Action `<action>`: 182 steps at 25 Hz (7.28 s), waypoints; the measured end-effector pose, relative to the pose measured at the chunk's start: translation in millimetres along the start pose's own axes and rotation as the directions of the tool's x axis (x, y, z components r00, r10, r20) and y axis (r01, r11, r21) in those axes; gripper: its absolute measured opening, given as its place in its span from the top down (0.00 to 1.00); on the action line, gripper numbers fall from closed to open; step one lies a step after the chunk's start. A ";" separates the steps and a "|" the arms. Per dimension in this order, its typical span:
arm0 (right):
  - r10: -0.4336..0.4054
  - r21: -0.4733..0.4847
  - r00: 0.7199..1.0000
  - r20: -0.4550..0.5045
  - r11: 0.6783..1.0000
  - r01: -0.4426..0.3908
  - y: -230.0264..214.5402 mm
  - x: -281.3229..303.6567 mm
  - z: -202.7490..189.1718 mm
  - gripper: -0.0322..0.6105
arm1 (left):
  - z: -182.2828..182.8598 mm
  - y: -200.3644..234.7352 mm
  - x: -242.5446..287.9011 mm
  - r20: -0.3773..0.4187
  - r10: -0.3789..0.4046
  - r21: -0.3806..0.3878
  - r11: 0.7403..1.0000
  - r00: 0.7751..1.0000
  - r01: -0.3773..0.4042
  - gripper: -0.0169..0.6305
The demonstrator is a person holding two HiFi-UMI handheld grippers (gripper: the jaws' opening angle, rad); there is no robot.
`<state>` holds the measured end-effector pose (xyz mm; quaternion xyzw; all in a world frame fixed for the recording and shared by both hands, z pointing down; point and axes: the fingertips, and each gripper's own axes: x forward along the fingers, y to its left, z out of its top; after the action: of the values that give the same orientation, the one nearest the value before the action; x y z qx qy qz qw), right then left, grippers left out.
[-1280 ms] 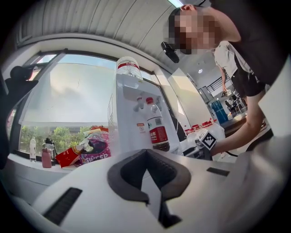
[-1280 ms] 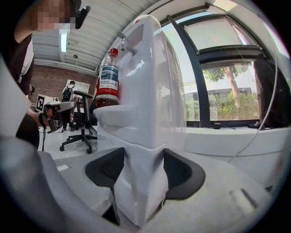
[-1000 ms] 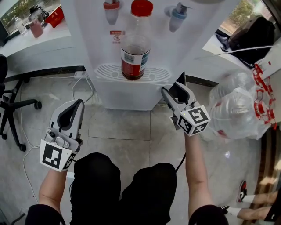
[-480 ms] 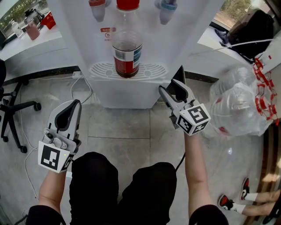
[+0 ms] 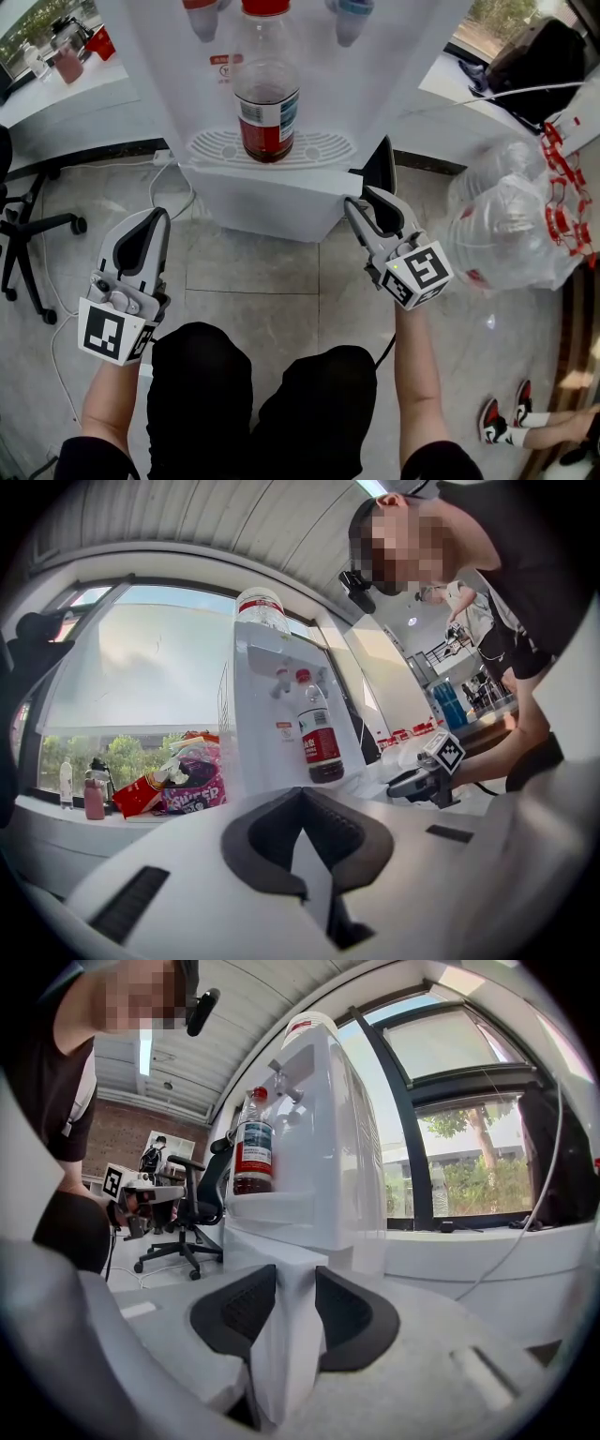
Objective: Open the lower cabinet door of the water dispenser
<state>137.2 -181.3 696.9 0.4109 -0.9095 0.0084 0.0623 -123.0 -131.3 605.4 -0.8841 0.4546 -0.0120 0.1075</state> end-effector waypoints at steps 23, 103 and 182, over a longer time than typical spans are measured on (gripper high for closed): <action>-0.016 -0.149 0.992 -0.125 0.989 -0.003 -4.3 1.7 -2.4 0.95 | 10.5 2.6 -3.8 0.024 0.012 -0.003 1.000 1.000 -0.012 0.96; 0.394 -0.105 0.916 0.073 0.917 -0.386 179.8 56.0 89.8 0.95 | 26.3 51.5 -40.5 0.016 0.014 0.040 0.999 1.000 -0.014 0.96; -0.294 0.059 0.955 0.043 0.955 0.291 51.2 -186.2 621.6 0.95 | 592.2 42.1 35.8 -0.033 0.045 -0.106 0.993 0.998 -0.048 0.96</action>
<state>154.6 -49.8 59.8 0.5426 -0.8394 0.0123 0.0288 -65.4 -77.8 15.9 -0.8774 0.4767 0.0011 0.0533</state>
